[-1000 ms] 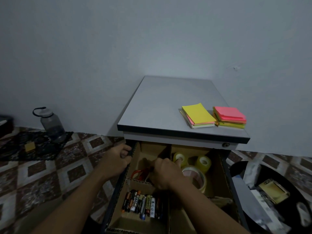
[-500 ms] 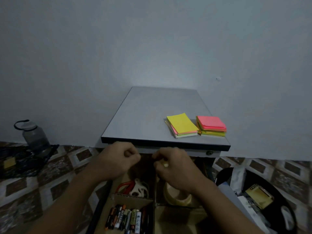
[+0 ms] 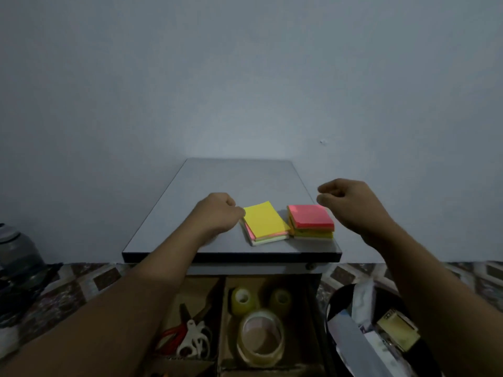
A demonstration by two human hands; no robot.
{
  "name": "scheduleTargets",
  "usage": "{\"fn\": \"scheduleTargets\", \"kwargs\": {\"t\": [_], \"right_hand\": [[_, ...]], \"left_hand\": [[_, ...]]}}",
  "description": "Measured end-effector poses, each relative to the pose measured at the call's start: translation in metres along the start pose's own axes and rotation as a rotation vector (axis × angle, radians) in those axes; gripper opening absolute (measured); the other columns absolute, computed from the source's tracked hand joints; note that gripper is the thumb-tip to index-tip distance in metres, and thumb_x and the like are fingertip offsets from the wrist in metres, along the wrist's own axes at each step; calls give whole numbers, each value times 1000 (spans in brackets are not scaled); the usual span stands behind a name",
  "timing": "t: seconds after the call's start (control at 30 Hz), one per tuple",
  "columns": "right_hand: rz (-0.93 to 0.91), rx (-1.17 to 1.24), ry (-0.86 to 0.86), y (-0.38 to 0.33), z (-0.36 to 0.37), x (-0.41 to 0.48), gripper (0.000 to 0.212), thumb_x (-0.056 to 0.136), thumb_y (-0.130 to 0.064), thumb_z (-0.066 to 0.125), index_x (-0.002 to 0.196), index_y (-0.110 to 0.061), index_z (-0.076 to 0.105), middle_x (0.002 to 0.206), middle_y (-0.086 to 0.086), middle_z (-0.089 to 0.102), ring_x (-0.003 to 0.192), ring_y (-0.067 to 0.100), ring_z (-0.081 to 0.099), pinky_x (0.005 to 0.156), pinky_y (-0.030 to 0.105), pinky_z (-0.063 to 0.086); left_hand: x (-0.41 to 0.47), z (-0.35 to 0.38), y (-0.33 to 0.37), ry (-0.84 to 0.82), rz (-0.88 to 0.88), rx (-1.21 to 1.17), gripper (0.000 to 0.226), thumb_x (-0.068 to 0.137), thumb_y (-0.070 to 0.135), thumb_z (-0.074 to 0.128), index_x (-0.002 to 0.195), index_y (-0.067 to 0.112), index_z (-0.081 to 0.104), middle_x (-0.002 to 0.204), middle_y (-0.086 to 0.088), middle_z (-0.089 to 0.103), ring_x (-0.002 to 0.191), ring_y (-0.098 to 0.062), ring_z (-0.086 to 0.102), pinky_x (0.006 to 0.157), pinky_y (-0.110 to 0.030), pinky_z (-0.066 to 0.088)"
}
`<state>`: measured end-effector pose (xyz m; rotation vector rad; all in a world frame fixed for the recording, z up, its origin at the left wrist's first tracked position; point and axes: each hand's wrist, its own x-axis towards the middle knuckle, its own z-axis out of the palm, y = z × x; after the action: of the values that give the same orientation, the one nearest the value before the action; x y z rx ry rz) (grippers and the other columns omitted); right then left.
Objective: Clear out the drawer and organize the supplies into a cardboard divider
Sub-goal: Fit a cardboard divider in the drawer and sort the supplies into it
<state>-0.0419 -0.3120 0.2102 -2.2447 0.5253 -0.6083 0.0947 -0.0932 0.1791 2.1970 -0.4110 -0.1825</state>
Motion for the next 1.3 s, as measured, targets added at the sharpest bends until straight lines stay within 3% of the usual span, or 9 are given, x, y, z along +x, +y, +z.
{"fn": "scheduleTargets", "kwargs": {"t": [0.1, 0.2, 0.33, 0.5, 0.63, 0.8, 1.1, 1.2, 1.3], "right_hand": [[165, 22, -29, 20, 3, 14, 38, 89, -30, 66, 124, -15, 61, 122, 9, 62, 101, 22, 58, 74, 32, 46], [284, 63, -148, 29, 13, 15, 53, 92, -38, 63, 137, -13, 50, 128, 12, 55, 101, 25, 55, 72, 36, 52], [337, 103, -160, 32, 28, 14, 65, 87, -37, 69, 141, -11, 44, 128, 13, 52, 105, 28, 57, 88, 48, 55], [285, -41, -78, 28, 37, 14, 51, 85, -33, 71, 123, -2, 56, 102, 8, 53, 98, 25, 56, 93, 46, 51], [277, -86, -36, 25, 41, 15, 45, 80, -33, 75, 105, 2, 63, 97, 11, 63, 93, 28, 62, 84, 42, 53], [356, 33, -20, 24, 45, 14, 41, 72, -33, 81, 92, -1, 64, 91, 14, 65, 84, 28, 64, 59, 31, 47], [400, 228, 15, 15, 45, 3, 31, 72, -14, 75, 95, 5, 67, 97, 26, 66, 89, 39, 66, 77, 57, 58], [380, 340, -31, 10, 38, -1, 28, 81, -8, 69, 108, -4, 64, 101, 16, 65, 90, 30, 65, 79, 49, 59], [393, 472, -132, 7, 37, -8, 34, 87, -1, 63, 118, -10, 55, 102, 13, 62, 81, 26, 65, 60, 37, 57]], "left_hand": [[7, 13, 11, -16, -1, 113, 27, 82, 28, 64, 96, 5, 66, 93, -14, 66, 73, -25, 53, 59, -29, 40], [9, 23, 21, -20, 29, 190, 32, 80, 37, 70, 95, 12, 60, 99, -10, 58, 90, -25, 53, 81, -36, 48], [10, 33, 23, 8, 10, 241, 52, 78, 33, 78, 121, 11, 60, 124, -9, 60, 113, -29, 57, 86, -31, 46], [13, 38, 21, -10, -43, 3, 67, 70, 15, 85, 131, 12, 56, 128, -11, 57, 112, -28, 58, 87, -31, 50], [13, 44, 23, -16, -96, -154, 63, 65, 1, 84, 122, 10, 60, 115, -15, 62, 101, -30, 62, 87, -41, 57], [4, 45, 32, 88, -143, 27, 46, 64, 14, 84, 104, 5, 64, 102, -14, 66, 84, -29, 63, 59, -28, 48], [-2, 39, 28, 69, -193, -282, 37, 71, -5, 78, 107, -4, 69, 97, -13, 65, 82, -26, 59, 82, -40, 55], [-5, 31, 29, -9, -225, -394, 37, 75, -11, 71, 111, -3, 65, 97, -17, 63, 87, -30, 65, 87, -49, 55], [-16, 32, 27, -109, -251, -459, 27, 82, -14, 66, 102, 4, 61, 101, -17, 62, 93, -31, 63, 85, -45, 54]]}}
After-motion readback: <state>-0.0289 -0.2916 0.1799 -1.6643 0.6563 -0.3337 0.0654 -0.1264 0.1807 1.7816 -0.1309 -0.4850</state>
